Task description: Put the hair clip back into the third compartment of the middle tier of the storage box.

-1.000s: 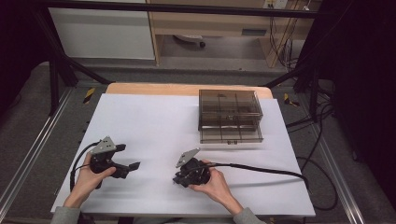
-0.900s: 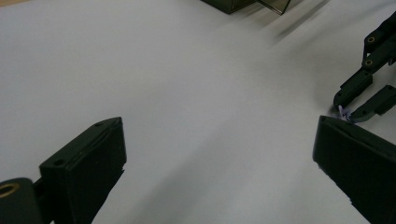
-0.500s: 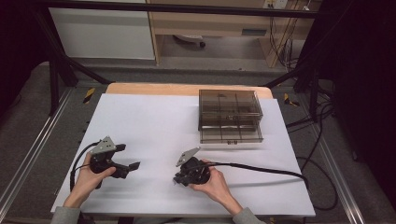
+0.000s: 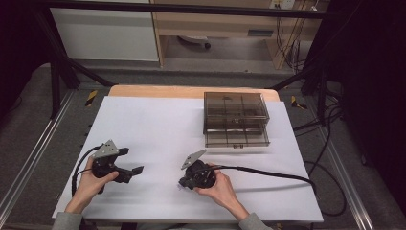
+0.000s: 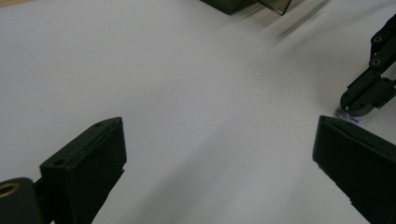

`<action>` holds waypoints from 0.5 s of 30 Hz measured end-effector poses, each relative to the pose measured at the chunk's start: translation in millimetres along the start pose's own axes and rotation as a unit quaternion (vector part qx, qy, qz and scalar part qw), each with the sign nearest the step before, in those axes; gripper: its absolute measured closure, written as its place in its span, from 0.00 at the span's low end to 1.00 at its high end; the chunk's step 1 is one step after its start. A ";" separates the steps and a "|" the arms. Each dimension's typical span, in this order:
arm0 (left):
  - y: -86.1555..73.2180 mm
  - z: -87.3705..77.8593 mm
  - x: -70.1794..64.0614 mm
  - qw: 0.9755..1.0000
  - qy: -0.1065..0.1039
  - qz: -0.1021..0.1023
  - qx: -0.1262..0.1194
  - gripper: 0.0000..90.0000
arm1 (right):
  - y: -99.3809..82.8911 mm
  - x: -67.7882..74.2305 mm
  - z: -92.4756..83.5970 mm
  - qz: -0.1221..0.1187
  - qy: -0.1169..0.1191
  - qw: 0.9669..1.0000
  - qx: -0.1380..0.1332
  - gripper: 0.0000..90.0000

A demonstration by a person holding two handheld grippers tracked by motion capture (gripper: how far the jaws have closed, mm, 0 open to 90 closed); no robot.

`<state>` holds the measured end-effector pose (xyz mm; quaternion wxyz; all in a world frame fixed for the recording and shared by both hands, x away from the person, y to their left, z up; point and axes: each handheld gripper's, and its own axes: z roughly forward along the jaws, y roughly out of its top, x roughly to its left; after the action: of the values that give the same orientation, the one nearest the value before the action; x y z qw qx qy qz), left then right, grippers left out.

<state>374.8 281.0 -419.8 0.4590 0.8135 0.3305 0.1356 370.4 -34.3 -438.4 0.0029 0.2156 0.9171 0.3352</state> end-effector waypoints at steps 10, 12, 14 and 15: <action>0.1 -0.2 -0.1 1.000 0.000 0.000 0.000 0.03 | 0.4 -0.1 -0.8 0.002 0.003 1.000 -0.005 0.97; 0.1 -0.1 -0.1 1.000 0.000 0.000 -0.001 0.03 | 1.0 -0.1 -1.9 0.005 0.005 1.000 -0.005 0.98; 0.2 -0.2 -0.1 1.000 0.000 0.000 -0.001 0.03 | 1.3 -0.1 -2.6 0.008 0.007 1.000 -0.004 0.98; 0.2 -0.2 -0.1 1.000 0.000 0.000 -0.001 0.03 | 1.3 -0.3 -2.9 0.009 0.008 1.000 -0.003 0.98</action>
<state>374.6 280.9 -419.5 0.4594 0.8132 0.3304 0.1358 370.7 -35.3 -435.4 -0.0067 0.2214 0.9141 0.3397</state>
